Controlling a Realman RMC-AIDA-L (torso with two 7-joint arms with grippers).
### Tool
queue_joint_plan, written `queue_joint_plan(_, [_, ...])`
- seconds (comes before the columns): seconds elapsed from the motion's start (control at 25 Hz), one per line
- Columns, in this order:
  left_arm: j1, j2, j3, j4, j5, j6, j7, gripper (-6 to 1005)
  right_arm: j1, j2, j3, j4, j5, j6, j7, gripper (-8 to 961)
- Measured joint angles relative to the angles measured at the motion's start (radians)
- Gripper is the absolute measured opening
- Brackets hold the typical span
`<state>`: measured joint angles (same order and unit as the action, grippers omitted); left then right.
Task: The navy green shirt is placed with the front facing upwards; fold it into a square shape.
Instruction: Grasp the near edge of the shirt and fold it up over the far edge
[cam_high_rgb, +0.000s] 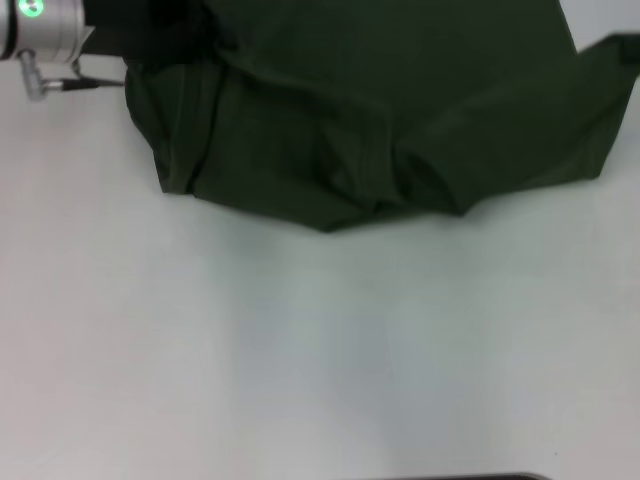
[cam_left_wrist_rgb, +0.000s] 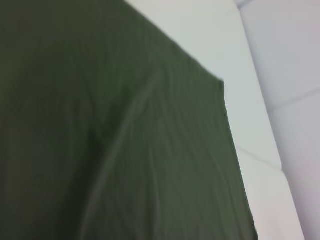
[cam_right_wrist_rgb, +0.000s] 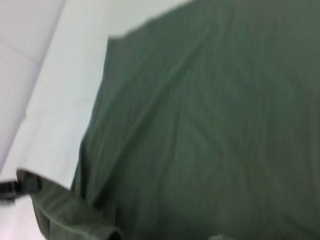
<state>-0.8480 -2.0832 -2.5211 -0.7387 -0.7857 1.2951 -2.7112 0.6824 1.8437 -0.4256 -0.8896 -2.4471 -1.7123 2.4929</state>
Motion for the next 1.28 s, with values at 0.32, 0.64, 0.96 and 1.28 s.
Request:
queue_joint_plan(0.32, [-0.032,-0.017,0.004,0.035,-0.056,-0.186,0.002,119,-0.001,0.005,0.02,0.01,0.038,0.139,0.015,39])
queue_joint_plan(0.64, [-0.075,-0.036,0.042,0.069,-0.067,-0.325,0.011,124,0.006,0.009,0.009,0.117,0.122,0.284,-0.025,38])
queue_joint_plan(0.96, [-0.106,-0.03,0.066,0.112,-0.07,-0.423,0.014,129,0.019,0.009,-0.057,0.129,0.127,0.432,-0.037,38])
queue_joint_plan(1.28, [-0.111,-0.026,0.07,0.112,-0.07,-0.451,0.014,134,0.063,0.016,-0.13,0.149,0.128,0.554,-0.064,37])
